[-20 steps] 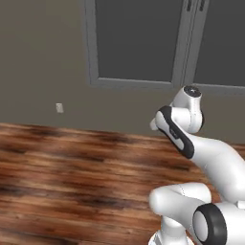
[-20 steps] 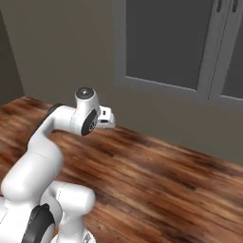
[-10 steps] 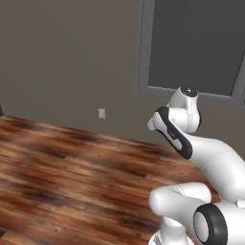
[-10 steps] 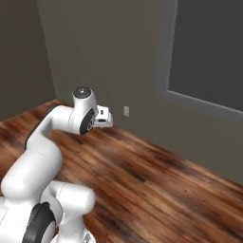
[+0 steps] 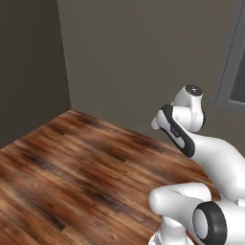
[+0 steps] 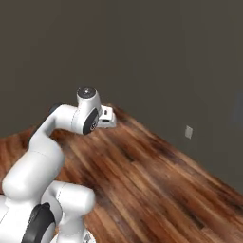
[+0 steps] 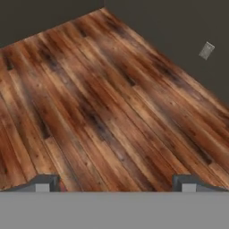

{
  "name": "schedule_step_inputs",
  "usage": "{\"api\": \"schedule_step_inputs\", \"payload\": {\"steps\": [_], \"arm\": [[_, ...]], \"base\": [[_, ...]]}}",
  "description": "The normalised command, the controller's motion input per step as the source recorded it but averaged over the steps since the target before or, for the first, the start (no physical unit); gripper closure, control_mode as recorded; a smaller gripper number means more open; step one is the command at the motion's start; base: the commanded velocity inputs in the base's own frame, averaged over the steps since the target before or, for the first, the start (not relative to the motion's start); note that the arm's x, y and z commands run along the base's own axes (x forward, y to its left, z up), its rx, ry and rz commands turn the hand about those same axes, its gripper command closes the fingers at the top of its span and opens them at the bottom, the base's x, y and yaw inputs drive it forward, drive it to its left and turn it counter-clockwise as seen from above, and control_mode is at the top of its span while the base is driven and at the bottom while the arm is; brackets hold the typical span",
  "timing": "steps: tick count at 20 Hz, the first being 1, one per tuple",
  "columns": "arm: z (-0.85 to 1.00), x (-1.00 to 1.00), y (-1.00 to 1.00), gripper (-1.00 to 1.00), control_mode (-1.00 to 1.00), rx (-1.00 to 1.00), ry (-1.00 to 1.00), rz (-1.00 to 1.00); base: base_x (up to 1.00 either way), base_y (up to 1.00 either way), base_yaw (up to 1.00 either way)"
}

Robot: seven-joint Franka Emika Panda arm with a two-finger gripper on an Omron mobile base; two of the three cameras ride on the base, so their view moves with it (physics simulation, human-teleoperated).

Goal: Place the large bottle from the dining counter next to the other large bottle outside the sink, and place the small bottle from the dining counter next to the other small bottle inside the sink.

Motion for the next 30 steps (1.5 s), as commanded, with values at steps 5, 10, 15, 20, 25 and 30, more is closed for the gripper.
{"api": "schedule_step_inputs", "payload": {"steps": [5, 10, 15, 20, 25, 30], "arm": [[0.0, 0.0, 0.0, -1.0, 1.0, 0.0, 0.0, 0.0], [0.0, 0.0, 0.0, -1.0, 1.0, 0.0, 0.0, 0.0], [0.0, 0.0, 0.0, -1.0, 1.0, 0.0, 0.0, 0.0], [0.0, 0.0, 0.0, -1.0, 1.0, 0.0, 0.0, 0.0], [0.0, 0.0, 0.0, -1.0, 1.0, 0.0, 0.0, 0.0], [0.0, 0.0, 0.0, -1.0, 1.0, 0.0, 0.0, 0.0]], "base": [[0.8, 0.64, 0.55], [0.76, 0.58, 0.56], [0.66, 0.32, 0.6], [0.49, 0.01, 0.63], [0.48, 0.0, 0.67], [0.62, 0.0, 0.66]]}}
